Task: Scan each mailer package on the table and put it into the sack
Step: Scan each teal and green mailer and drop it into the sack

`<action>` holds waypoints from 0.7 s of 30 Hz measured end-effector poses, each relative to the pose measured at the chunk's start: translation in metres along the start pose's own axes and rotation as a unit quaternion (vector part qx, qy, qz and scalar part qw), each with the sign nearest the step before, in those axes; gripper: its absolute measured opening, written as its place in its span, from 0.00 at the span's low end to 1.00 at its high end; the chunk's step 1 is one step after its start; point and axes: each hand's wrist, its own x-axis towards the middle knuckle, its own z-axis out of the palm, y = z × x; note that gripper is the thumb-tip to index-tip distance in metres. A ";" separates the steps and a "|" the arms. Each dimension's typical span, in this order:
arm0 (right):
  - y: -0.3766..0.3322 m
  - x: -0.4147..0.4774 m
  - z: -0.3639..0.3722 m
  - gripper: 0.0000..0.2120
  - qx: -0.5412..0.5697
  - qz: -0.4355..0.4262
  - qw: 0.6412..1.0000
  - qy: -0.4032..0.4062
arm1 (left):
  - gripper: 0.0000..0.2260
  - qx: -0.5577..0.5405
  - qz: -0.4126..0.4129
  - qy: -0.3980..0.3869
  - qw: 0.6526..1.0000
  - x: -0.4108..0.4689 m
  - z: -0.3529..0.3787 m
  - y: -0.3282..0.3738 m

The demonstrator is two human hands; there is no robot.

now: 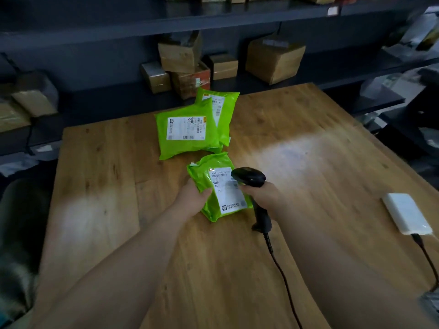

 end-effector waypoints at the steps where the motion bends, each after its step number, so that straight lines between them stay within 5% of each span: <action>1: 0.002 0.006 0.000 0.07 0.007 0.000 1.000 -0.018 | 0.20 -0.043 -0.006 0.009 0.999 0.001 0.004 0.003; 10: -0.002 -0.006 -0.029 0.10 0.077 -0.038 0.988 -0.125 | 0.12 -0.344 -0.126 -0.052 0.929 -0.035 0.006 0.020; 16: -0.036 -0.067 -0.062 0.08 0.013 -0.138 0.979 -0.152 | 0.21 -0.372 -0.063 0.067 0.924 -0.068 -0.015 0.019; 21: -0.057 -0.116 -0.075 0.06 -0.037 -0.195 0.966 -0.163 | 0.14 -0.397 -0.023 0.161 0.903 -0.094 -0.025 0.028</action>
